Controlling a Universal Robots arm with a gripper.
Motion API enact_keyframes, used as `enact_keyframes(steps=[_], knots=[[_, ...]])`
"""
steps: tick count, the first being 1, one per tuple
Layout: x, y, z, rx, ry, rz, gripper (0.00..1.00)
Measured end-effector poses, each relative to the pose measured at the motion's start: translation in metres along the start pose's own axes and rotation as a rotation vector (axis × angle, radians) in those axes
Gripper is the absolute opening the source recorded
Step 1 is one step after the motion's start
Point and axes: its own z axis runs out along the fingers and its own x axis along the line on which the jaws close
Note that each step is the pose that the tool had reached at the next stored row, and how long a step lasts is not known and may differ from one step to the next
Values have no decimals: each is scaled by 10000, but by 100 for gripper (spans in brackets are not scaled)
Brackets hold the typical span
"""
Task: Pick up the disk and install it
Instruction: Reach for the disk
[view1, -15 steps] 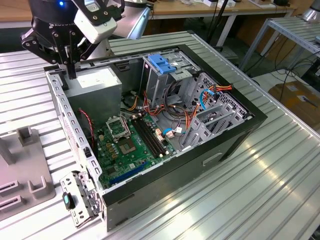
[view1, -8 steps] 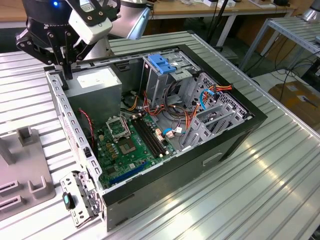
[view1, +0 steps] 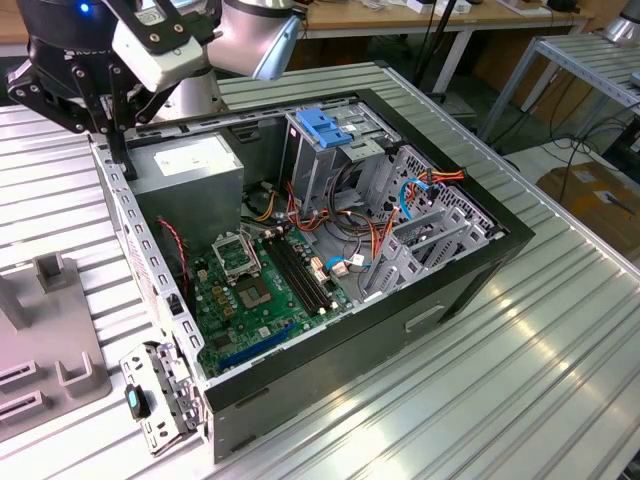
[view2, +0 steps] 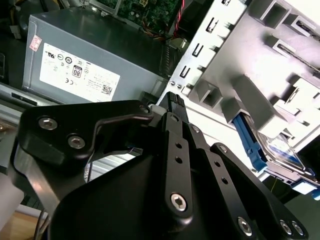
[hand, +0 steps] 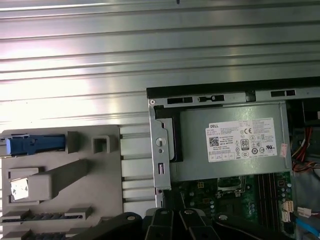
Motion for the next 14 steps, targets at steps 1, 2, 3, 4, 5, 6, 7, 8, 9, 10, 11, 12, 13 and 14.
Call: enact_keyframes(steps=[1,2,3,4,5,6,7,8,9,10,11,12,13,14], knots=[[21,-2,0,-1,-1,1,11],[37,-3,-1,0,0,1,11],[49,-4,-1,-1,-1,1,11],[68,-5,-1,-1,-1,2,11],[86,-7,-2,0,-1,2,11],[98,-8,-2,0,-1,3,11],[120,-9,-2,-1,-1,5,11],[136,-10,-3,-1,-1,7,11],[148,-11,-3,-1,-1,8,11],[164,-12,-4,-1,-2,9,11],[182,-14,-5,0,-1,9,11],[203,-15,-5,-1,-2,11,11],[216,-16,-6,0,-1,12,11],[227,-17,-6,0,-1,13,11]])
